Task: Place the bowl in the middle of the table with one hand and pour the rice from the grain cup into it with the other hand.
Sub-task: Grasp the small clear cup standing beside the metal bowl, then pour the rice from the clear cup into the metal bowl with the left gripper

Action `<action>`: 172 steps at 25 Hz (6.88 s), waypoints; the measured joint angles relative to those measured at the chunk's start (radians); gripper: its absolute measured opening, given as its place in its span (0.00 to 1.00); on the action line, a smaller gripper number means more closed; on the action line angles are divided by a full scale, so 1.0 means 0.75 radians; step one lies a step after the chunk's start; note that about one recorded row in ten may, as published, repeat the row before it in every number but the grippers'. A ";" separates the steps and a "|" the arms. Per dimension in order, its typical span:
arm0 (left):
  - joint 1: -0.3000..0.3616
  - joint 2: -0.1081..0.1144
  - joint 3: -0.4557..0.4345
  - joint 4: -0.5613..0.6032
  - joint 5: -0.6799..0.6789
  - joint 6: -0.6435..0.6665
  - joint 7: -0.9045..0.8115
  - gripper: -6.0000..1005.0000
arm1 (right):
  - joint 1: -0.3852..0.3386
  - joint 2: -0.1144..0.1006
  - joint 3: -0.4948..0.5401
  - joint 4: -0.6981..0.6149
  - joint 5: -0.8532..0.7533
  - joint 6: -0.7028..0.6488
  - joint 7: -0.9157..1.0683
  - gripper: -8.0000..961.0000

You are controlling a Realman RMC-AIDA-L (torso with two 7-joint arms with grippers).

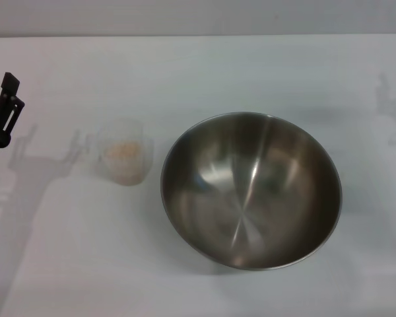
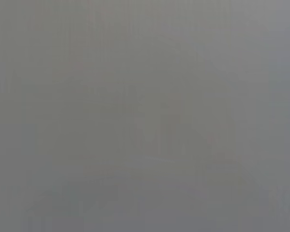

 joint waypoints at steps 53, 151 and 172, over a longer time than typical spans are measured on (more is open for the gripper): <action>0.009 -0.011 0.310 0.056 0.010 -0.358 0.103 0.71 | 0.132 -0.014 -0.019 0.078 0.008 0.049 -0.003 0.38; -0.326 -0.015 0.450 -0.107 0.327 -0.059 2.641 0.04 | 0.146 -0.052 0.118 0.109 -0.003 -0.022 -0.204 0.38; -0.323 -0.015 0.454 -0.112 0.357 -0.097 2.922 0.08 | 0.150 -0.054 0.120 0.109 -0.003 -0.025 -0.262 0.38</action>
